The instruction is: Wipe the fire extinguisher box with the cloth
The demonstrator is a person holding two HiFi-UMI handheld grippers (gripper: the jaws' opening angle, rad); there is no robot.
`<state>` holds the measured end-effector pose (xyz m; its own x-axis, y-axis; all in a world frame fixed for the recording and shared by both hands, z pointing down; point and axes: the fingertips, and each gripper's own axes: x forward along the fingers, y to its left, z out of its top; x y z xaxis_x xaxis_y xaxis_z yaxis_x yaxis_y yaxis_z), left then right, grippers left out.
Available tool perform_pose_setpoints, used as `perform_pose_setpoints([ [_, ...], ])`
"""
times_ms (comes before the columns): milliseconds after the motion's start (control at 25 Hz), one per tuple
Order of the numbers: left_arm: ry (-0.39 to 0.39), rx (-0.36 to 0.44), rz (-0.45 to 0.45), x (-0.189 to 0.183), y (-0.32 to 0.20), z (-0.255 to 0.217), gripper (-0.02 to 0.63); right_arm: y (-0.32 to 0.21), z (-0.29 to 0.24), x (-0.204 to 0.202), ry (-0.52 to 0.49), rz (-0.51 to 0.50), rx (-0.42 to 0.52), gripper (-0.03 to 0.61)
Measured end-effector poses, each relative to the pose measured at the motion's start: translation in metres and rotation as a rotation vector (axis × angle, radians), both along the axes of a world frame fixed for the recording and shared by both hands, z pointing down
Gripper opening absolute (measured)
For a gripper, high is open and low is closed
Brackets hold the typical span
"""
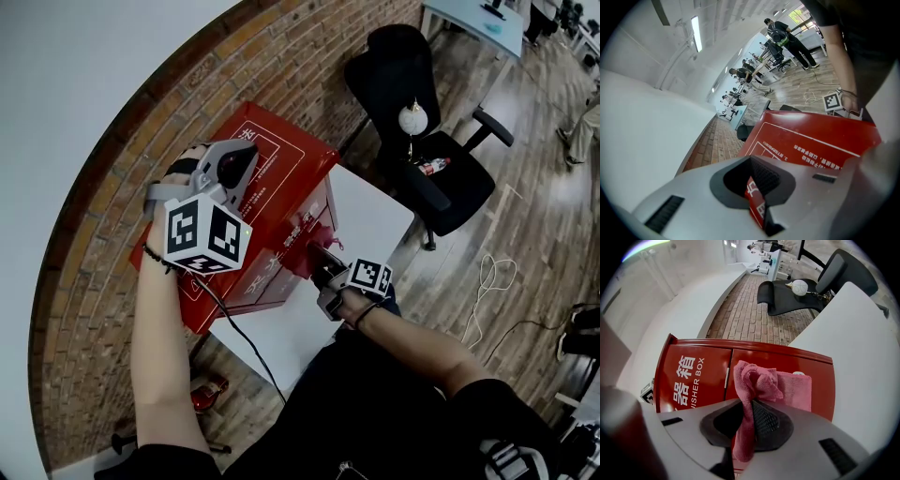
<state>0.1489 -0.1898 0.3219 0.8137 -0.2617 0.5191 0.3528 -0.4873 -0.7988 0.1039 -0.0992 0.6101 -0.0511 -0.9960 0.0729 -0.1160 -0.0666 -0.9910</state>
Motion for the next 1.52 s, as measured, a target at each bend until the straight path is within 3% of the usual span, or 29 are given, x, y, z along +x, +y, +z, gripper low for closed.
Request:
perform_pose_setpoints([
  [1520,-0.004,-0.004,0.000,0.000,0.000,-0.001,0.028,0.003,-0.105,-0.001,-0.008,0.020,0.122,0.064],
])
